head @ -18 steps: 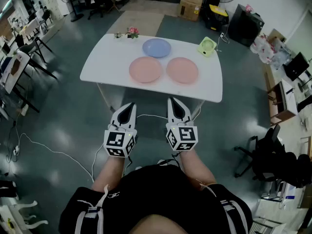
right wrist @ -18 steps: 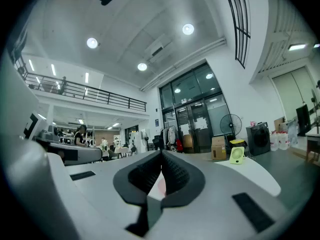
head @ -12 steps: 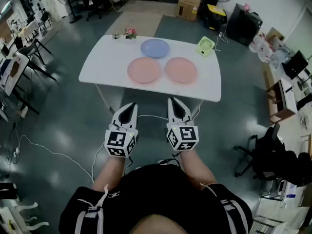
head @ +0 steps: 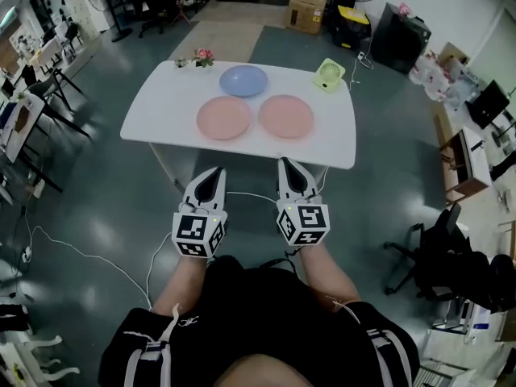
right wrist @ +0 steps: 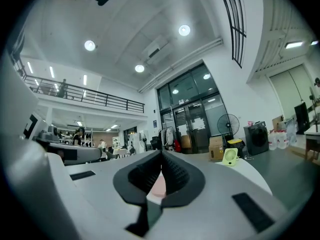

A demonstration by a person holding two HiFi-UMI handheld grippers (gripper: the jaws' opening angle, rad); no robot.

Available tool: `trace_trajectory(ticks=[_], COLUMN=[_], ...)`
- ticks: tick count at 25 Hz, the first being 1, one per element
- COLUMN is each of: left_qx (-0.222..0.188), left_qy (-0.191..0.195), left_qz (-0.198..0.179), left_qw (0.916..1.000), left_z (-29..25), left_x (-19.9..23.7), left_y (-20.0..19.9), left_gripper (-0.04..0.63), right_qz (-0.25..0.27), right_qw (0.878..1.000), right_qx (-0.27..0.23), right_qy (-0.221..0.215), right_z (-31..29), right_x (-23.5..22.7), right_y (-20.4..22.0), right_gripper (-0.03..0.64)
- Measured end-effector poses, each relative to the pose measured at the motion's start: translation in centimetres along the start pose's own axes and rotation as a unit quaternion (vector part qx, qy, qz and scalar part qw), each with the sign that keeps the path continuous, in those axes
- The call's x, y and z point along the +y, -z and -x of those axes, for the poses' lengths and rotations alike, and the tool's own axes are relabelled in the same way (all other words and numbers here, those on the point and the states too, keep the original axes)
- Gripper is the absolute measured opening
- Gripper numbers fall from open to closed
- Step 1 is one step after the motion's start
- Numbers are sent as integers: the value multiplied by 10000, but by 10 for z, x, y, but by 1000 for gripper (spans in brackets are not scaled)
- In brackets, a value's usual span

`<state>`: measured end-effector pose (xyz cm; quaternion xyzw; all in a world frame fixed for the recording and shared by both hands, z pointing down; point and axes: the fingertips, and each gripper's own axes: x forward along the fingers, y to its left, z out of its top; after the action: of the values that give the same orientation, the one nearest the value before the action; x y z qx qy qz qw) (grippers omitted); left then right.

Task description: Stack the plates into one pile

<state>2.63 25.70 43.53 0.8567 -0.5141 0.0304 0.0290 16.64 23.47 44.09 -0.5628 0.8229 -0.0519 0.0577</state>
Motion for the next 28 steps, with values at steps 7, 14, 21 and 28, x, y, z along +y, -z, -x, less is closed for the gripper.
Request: trace_trajectory(ticks=[7, 14, 21, 28], left_qx=[26, -1, -30, -134], left_qy=[145, 325, 695, 1124], left_qz=[-206, -105, 5, 86], left_qw=[9997, 9994, 9976, 9935], left_z=[-37, -94, -191, -321], left_x=[-27, -10, 24, 87], left_y=[2, 3, -2, -34], left_gripper=[12, 12, 12, 12], right_qz=[-121, -97, -4, 123], right_qw=[9998, 9991, 9970, 9930], right_qx=[25, 17, 71, 37], right_qy=[127, 422, 767, 1172], right_z=[-8, -48, -127, -250], right_x=[-44, -79, -126, -179], right_y=[0, 2, -1, -23], right_gripper=[15, 15, 15, 15])
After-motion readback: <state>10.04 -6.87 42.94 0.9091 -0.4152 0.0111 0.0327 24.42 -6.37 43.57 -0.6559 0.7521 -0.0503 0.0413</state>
